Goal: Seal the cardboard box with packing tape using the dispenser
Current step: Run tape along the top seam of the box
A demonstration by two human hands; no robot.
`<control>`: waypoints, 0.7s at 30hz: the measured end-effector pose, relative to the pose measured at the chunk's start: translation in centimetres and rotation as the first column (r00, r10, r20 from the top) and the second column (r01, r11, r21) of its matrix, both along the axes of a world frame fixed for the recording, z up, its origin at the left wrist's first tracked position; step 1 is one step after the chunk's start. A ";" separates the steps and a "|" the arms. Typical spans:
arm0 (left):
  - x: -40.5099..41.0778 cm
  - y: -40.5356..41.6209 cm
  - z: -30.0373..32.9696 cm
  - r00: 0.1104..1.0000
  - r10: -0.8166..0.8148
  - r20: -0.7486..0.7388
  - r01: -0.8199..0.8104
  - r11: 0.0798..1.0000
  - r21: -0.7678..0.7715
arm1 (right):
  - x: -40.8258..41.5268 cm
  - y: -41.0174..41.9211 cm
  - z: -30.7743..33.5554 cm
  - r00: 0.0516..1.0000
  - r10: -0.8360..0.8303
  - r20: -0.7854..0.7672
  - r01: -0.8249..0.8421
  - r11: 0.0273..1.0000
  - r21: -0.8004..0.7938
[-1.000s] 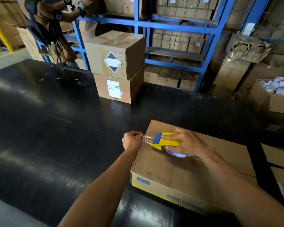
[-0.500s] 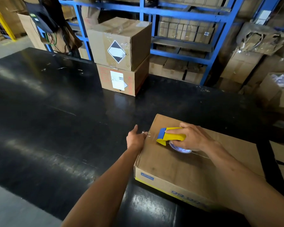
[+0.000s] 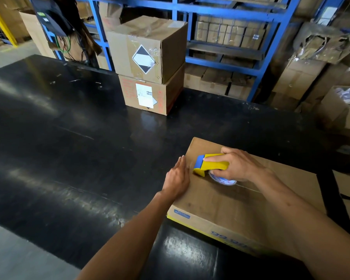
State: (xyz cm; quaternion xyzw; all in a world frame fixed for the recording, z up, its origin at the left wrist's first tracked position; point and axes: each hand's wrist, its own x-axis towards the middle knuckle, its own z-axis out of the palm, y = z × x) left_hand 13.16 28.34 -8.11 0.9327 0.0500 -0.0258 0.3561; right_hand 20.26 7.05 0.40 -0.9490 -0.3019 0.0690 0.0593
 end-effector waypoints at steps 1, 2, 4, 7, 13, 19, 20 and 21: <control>0.0 0.2 -0.1 1.000 -0.028 -0.009 0.028 1.000 0.007 | 0.1 0.1 0.1 1.000 0.008 -0.004 -0.008 1.000 -0.009; 0.1 0.3 -0.3 0.998 -0.061 -0.024 0.062 0.998 0.020 | 0.3 0.3 0.2 1.000 0.018 -0.009 -0.018 1.000 -0.024; 0.0 -0.2 -0.8 0.993 -0.101 -0.054 0.107 0.988 0.115 | 0.5 0.6 0.4 0.999 0.041 -0.014 -0.042 0.997 -0.066; -0.2 -1.1 -1.2 0.995 -0.075 -0.065 0.093 0.927 0.363 | 0.6 0.8 0.5 0.999 0.044 -0.011 -0.045 0.994 -0.101; -0.2 -0.8 -0.3 0.997 0.002 -0.078 0.022 0.952 0.306 | 0.4 0.9 0.8 0.999 0.046 -0.021 -0.048 0.994 -0.100; -0.4 -1.1 0.0 0.992 0.038 -0.122 -0.003 0.961 0.278 | 0.6 0.6 0.8 0.997 0.071 -0.037 -0.074 0.995 -0.073; -0.4 -1.3 0.1 0.991 0.046 -0.130 -0.008 0.961 0.276 | 0.6 0.5 0.7 0.996 0.074 -0.043 -0.077 0.994 -0.073; -0.4 -1.4 0.2 0.990 0.048 -0.134 -0.009 0.961 0.276 | 0.6 0.4 0.6 0.996 0.074 -0.045 -0.077 0.994 -0.071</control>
